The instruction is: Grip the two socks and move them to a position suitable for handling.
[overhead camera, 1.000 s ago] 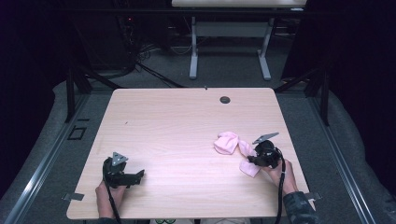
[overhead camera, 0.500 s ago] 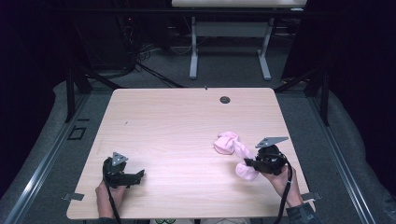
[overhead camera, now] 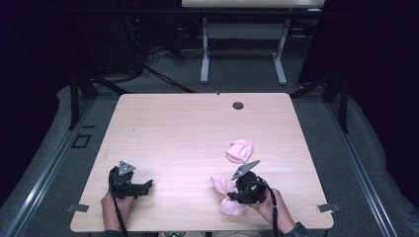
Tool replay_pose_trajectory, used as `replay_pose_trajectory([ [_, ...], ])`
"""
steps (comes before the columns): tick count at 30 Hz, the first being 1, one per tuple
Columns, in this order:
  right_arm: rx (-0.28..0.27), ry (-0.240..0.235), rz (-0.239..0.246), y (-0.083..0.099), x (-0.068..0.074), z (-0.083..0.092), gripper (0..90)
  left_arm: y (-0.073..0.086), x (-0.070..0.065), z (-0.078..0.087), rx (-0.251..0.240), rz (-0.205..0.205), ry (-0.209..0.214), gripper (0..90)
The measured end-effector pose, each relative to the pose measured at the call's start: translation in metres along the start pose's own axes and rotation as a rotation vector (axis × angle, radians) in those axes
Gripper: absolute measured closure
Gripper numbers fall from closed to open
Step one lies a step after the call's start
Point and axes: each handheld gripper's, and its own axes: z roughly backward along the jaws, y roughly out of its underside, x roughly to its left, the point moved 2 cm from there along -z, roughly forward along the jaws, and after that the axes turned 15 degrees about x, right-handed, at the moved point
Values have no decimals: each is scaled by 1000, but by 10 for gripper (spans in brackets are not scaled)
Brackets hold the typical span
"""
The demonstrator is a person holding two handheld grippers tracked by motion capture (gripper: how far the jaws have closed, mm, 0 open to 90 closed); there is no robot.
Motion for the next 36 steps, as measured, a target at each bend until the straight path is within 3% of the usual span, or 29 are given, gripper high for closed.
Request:
replay_pose_trajectory([
  [6,51,-24,30,-5,13,-15,803,0,0,0,-2,1,0,5],
  [7,65,-17,43,-6,14,-17,743,0,0,0,-3,1,-1,4],
  [8,65,-17,43,-6,14,-17,743,0,0,0,-3,1,-1,4],
  [9,62,-22,35,-6,13,-17,597,0,0,0,-2,0,-1,5],
  [10,62,-22,35,-6,13,-17,597,0,0,0,-2,0,-1,5],
  [11,42,-33,28,-5,12,-14,476,0,0,0,-3,1,-1,4],
  [13,19,-34,16,-3,11,-10,356,0,0,0,-3,1,-1,4],
  [14,19,-34,16,-3,11,-10,356,0,0,0,-3,1,-1,5],
  [15,9,-28,15,-2,6,-3,266,0,0,0,-2,0,-1,5],
  [18,-9,-18,3,-1,1,3,193,0,0,0,-1,0,0,5],
  [21,-54,28,-42,-3,-18,21,111,0,0,0,-1,0,0,4],
  [25,-52,74,-64,-7,-33,30,55,0,0,0,-1,0,0,4],
  [26,-52,91,-90,-12,-49,33,32,0,0,0,-1,0,0,5],
  [27,-56,103,-103,-13,-54,33,25,0,0,0,-1,0,0,4],
  [28,-56,103,-103,-13,-54,33,25,0,0,0,-2,0,0,4],
  [30,-50,109,-144,-20,-75,33,0,0,0,0,3,-1,1,5],
  [32,-46,109,-148,-22,-80,32,0,0,0,0,2,-1,1,4],
  [33,-34,110,-169,-26,-91,30,0,0,0,0,2,-1,1,5],
  [36,-27,110,-189,-31,-100,28,0,0,0,0,2,-1,0,4],
])
